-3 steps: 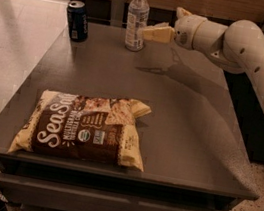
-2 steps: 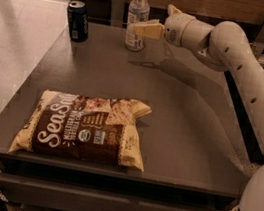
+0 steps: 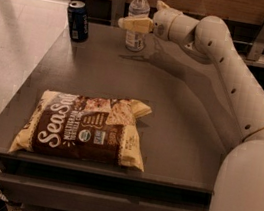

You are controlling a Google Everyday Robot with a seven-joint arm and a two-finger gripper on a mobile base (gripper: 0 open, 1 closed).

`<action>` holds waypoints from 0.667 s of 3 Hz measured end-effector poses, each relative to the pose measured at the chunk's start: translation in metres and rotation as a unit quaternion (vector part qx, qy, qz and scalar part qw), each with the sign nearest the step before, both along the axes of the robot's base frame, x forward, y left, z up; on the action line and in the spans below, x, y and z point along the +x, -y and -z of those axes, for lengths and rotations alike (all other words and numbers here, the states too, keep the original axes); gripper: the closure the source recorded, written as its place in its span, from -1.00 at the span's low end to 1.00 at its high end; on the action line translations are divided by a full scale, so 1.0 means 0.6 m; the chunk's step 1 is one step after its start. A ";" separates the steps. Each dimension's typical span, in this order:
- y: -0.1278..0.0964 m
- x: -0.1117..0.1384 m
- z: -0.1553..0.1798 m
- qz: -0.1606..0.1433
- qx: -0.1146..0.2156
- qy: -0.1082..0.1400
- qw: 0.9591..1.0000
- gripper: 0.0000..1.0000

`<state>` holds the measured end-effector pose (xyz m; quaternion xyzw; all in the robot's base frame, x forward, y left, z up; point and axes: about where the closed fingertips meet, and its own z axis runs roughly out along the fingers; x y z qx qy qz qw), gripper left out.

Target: Move blue plastic bottle near brown chip bag

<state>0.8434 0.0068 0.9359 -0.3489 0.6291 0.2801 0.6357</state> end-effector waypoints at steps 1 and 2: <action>-0.009 0.000 0.001 -0.003 0.000 -0.001 1.000 -0.50; -0.014 0.000 0.002 -0.005 0.000 -0.001 1.000 -0.06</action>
Offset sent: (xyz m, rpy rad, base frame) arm 0.0003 0.0035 -0.0004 0.0000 0.0010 0.0039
